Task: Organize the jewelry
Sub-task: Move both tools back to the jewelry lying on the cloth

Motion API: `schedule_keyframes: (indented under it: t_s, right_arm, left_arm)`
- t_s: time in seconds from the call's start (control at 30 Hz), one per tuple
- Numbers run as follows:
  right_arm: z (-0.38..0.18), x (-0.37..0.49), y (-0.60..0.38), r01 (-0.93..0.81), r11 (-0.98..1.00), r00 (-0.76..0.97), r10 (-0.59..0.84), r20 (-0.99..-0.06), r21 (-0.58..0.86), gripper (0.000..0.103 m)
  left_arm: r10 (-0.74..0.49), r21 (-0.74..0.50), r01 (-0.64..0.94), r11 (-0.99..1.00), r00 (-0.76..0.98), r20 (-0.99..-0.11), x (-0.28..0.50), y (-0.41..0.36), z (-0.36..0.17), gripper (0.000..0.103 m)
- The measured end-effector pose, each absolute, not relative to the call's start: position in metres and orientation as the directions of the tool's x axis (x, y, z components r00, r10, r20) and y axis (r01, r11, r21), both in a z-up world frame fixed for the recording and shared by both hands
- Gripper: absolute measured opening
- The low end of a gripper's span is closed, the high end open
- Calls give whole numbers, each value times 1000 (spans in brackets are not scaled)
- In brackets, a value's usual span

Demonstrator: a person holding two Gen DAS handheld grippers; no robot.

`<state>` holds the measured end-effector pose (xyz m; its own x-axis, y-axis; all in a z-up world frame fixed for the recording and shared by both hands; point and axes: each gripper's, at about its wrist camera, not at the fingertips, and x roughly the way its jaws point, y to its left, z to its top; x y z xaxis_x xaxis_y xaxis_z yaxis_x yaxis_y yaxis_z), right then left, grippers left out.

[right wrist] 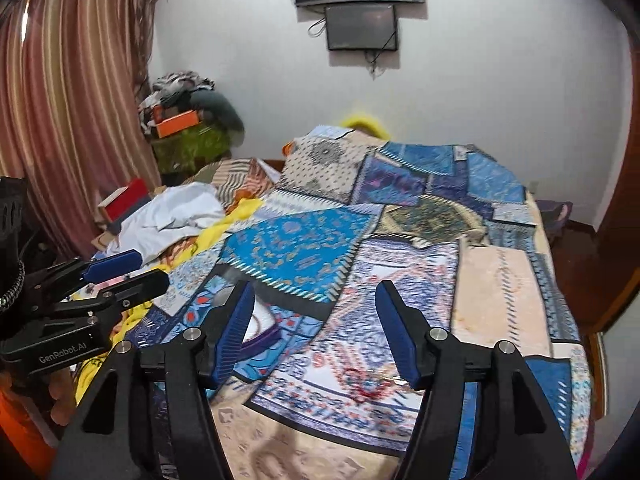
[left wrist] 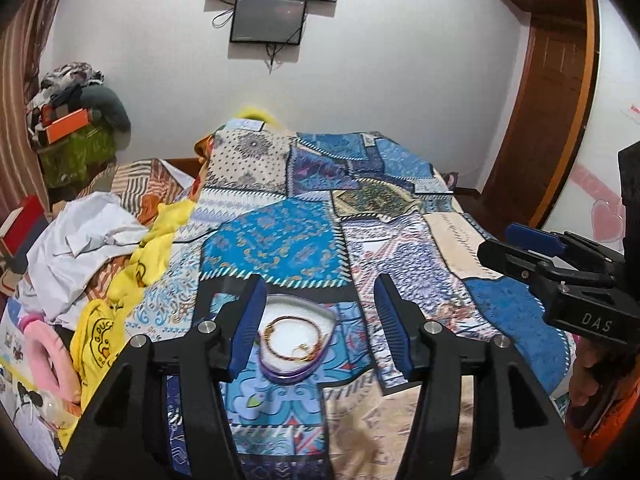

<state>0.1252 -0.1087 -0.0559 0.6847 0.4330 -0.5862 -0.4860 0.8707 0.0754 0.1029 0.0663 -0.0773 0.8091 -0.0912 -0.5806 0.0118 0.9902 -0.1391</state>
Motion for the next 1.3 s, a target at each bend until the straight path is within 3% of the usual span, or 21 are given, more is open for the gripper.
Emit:
schedule_keyframes:
  t_s: [0.1,0.7,1.1,1.3]
  right_arm:
    - [-55,122,-122,-468,881,702,418,-576,68,67]
    - [-97,136,-204,-321,946,693,270,-668,50,67]
    - [-138,153,-207,-339,937,599,282,-750,82,67]
    - [-152,162,-200,-392,907,532,362,-766,155,67]
  left_arm:
    - [-104,-138,28,990,810,-577,105,54,-73,58]
    - [-168,-117,121,986,717,-677,143,-11,-113,61]
    - [-200,-127,162,978,598,-776,173,-33,-167,61]
    - [-217,-116,211,971,560,-799,178,-44,-185,61]
